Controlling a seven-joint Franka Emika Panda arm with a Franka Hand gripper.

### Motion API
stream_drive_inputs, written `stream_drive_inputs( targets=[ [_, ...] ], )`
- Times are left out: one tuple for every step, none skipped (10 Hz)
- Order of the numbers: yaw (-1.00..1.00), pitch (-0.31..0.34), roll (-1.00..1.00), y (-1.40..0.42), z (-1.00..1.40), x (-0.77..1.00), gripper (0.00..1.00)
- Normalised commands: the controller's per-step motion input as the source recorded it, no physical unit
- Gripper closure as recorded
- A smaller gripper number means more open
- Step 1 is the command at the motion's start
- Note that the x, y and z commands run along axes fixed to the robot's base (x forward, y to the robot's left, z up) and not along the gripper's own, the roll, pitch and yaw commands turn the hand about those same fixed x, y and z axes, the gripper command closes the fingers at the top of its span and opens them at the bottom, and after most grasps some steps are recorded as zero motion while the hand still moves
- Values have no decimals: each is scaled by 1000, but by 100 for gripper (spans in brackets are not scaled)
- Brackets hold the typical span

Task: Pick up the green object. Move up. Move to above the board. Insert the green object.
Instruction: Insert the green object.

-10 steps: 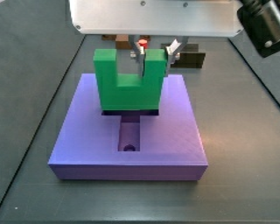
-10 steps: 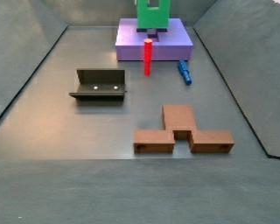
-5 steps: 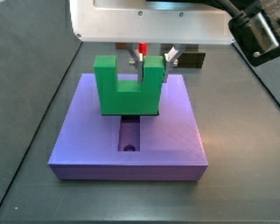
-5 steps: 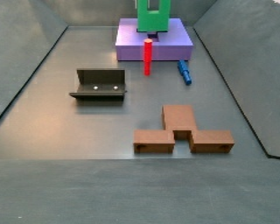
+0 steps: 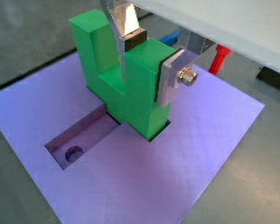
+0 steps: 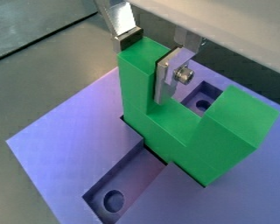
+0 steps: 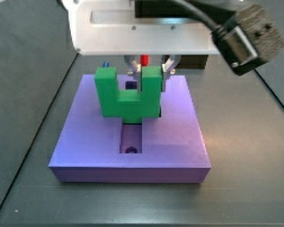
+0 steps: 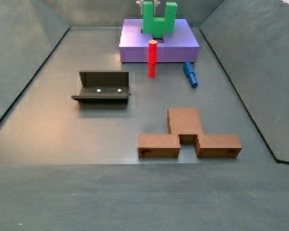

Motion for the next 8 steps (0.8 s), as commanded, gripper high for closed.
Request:
stream_drive_inputs(
  targets=[
    [0,-50,141,0,-791,-60,100],
    [-14,70,243,0,-729,0,100],
    [-129,204,221,0,-529,0,100],
    [-169,269,221,0,-423,9,100],
    [-194,213,174,-14,-557,0,100],
    [-143,97,197,-91,-606,0,100],
    [0,10,0,0,0,0,100],
    [0,0,0,0,0,0,100]
  ],
)
